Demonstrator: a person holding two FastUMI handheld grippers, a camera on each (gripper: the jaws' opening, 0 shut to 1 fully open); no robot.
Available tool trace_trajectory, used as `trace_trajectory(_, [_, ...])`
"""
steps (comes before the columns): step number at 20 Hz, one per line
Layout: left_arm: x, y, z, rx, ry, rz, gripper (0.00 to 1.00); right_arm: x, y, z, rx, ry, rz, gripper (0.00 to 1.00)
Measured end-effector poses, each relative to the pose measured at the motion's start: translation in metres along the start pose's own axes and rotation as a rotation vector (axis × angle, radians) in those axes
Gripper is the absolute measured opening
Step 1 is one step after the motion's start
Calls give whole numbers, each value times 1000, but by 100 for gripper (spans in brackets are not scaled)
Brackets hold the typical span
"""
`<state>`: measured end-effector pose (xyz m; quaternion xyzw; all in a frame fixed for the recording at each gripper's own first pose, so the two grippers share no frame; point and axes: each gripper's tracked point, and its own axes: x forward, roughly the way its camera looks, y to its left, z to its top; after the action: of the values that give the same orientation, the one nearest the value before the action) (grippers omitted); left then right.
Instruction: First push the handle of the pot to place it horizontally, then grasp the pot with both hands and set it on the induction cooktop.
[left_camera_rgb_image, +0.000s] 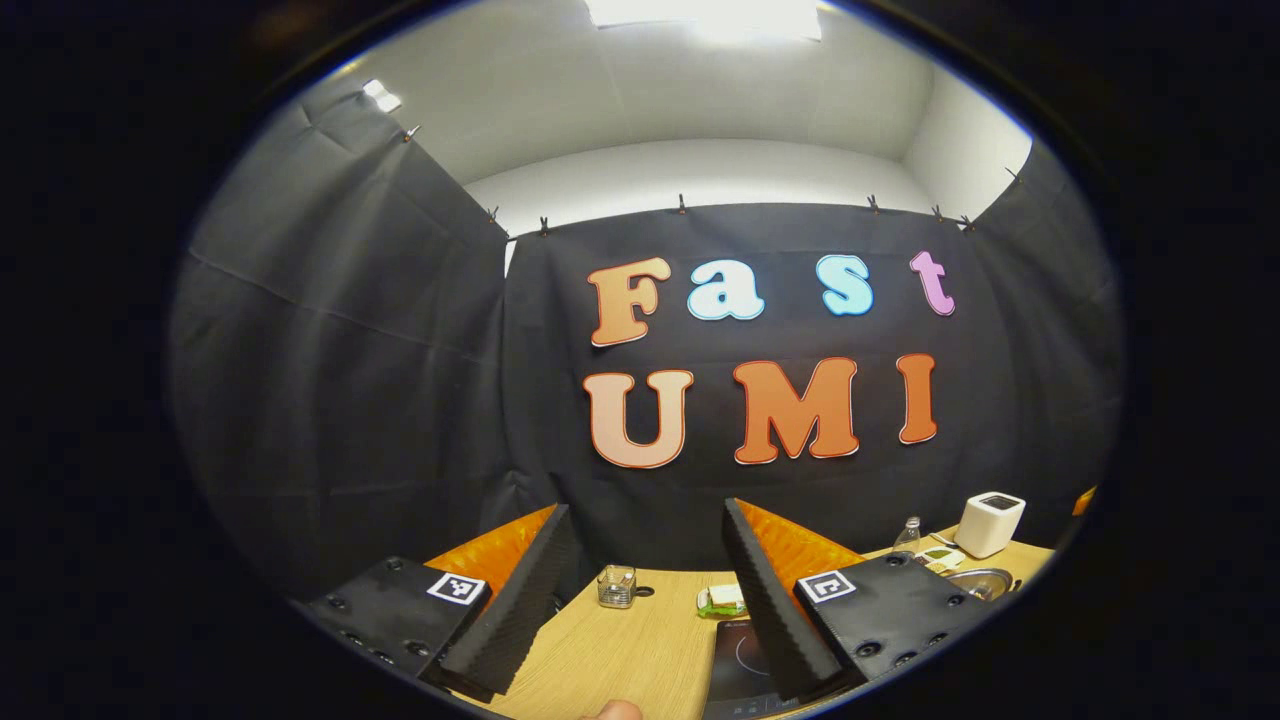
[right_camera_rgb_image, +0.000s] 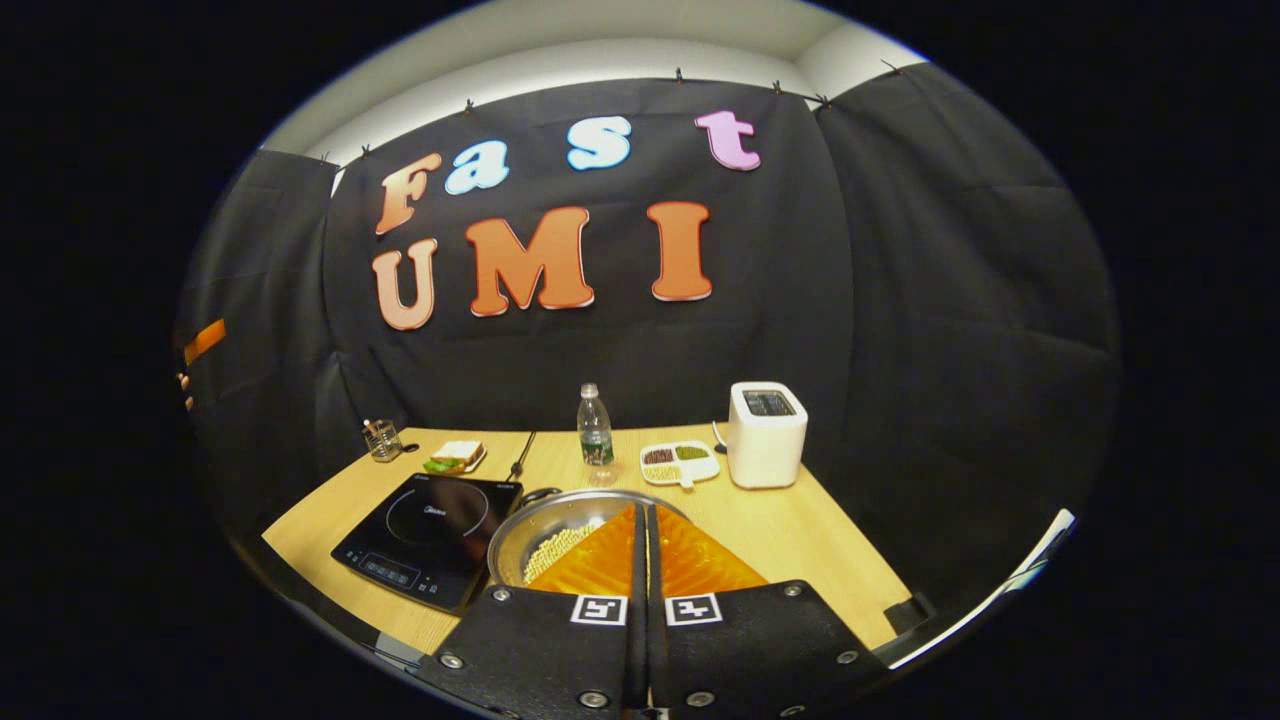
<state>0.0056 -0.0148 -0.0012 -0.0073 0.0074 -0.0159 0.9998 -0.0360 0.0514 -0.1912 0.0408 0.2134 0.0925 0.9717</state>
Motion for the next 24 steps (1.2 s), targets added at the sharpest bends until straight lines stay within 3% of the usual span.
trace_trajectory(13, [3,-9,-7,19,11,-3,99,18,7,-156,117,324,25,0])
trace_trajectory(18, [4,-14,-11,26,18,-3,99,33,19,-187,135,397,42,0])
trace_trajectory(24, [4,-22,-16,24,23,-14,98,55,21,-202,175,449,3,0])
